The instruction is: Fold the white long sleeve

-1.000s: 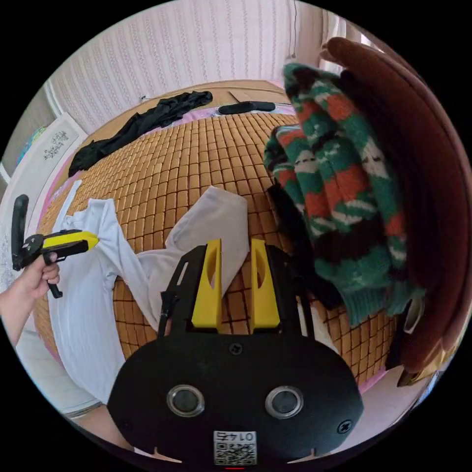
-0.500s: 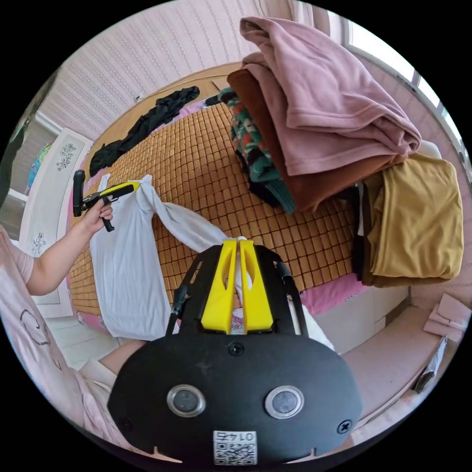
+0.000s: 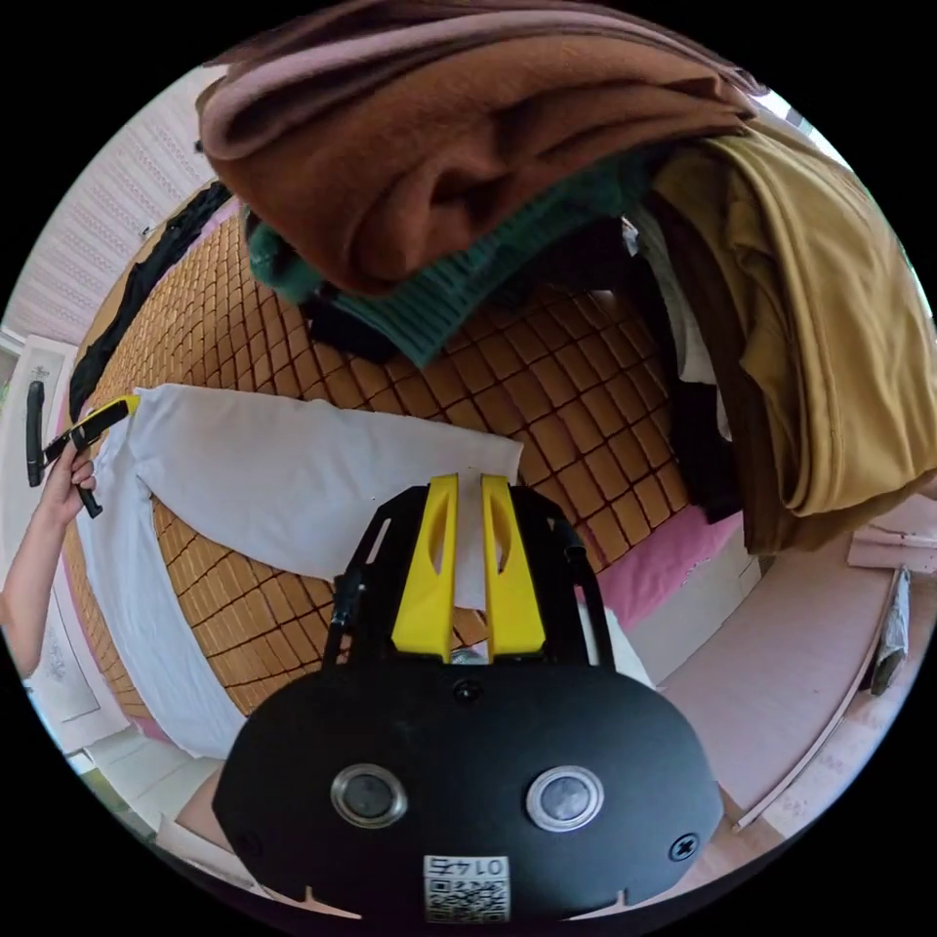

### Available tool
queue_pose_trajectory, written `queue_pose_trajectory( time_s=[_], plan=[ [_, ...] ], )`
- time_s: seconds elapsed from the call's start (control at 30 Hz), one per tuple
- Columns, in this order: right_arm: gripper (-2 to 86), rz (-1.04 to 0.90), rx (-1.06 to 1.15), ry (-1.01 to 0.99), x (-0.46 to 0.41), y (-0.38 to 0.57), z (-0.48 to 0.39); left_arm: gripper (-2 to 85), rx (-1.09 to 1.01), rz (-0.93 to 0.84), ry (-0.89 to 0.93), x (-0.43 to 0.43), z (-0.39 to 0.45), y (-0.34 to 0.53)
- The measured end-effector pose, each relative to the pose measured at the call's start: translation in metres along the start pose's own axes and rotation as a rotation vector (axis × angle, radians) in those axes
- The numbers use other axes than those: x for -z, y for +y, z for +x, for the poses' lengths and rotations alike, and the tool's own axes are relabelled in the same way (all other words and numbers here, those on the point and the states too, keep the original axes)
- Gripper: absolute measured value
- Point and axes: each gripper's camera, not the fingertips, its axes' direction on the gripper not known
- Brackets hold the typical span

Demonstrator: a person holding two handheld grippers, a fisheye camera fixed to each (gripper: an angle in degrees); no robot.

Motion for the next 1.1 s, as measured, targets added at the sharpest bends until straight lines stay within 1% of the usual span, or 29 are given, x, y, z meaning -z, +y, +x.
queue_pose_trajectory(
  time_s=[0.03,0.13,0.3,0.43,0.53,0.6,0.63,0.7,0.73,0.77,0.8,0.83,0.9,0.93,1.0,1.03,1.1],
  plan=[
    [2.2,0.017,-0.001,-0.005,0.0,0.0,0.0,-0.3,0.002,-0.029,-0.025,-0.004,0.001,0.001],
    [0.7,0.048,-0.031,0.007,-0.003,-0.004,0.001,-0.8,-0.01,-0.015,-0.025,0.005,0.003,0.008],
    [0.6,0.032,-0.027,-0.016,-0.01,-0.018,-0.009,-0.7,0.07,0.02,0.017,0.029,-0.002,0.029],
    [1.4,0.038,0.002,-0.003,0.004,-0.018,-0.027,0.2,0.178,0.117,0.057,0.083,-0.01,0.07],
    [2.2,0.035,0.13,-0.056,0.02,-0.015,-0.067,0.4,0.259,0.181,0.004,0.135,-0.026,0.127],
    [2.6,0.03,0.293,-0.102,0.028,-0.018,-0.122,0.5,0.338,0.182,-0.053,0.165,-0.046,0.169],
    [2.7,0.03,0.34,-0.116,0.029,-0.019,-0.138,0.5,0.4,0.174,-0.095,0.183,-0.062,0.199],
    [3.0,0.041,0.553,-0.209,0.028,-0.03,-0.214,0.5,0.499,0.157,-0.171,0.209,-0.088,0.247],
    [3.1,0.044,0.607,-0.232,0.026,-0.034,-0.234,0.5,0.571,0.139,-0.222,0.225,-0.106,0.279],
    [3.3,0.053,0.71,-0.281,0.021,-0.042,-0.277,0.5,0.644,0.128,-0.264,0.241,-0.123,0.309],
    [3.6,0.063,0.801,-0.34,0.016,-0.051,-0.322,0.6,0.673,0.127,-0.279,0.249,-0.131,0.324],
    [3.8,0.065,0.84,-0.376,0.014,-0.057,-0.345,0.7,0.717,0.128,-0.305,0.263,-0.145,0.35],
    [4.5,0.071,0.993,-0.53,0.008,-0.075,-0.445,1.0,0.757,0.124,-0.349,0.28,-0.162,0.384],
    [4.7,0.072,1.032,-0.554,0.008,-0.078,-0.471,1.4,0.784,0.122,-0.361,0.287,-0.171,0.404],
    [5.5,0.087,1.164,-0.625,0.007,-0.078,-0.578,2.3,0.817,0.129,-0.323,0.293,-0.183,0.431],
    [5.7,0.074,1.19,-0.629,0.005,-0.077,-0.606,3.3,0.843,0.134,-0.289,0.294,-0.19,0.446],
    [7.1,0.003,1.271,-0.647,-0.002,-0.065,-0.711,4.5,0.859,0.156,-0.239,0.299,-0.198,0.466]
  ],
)
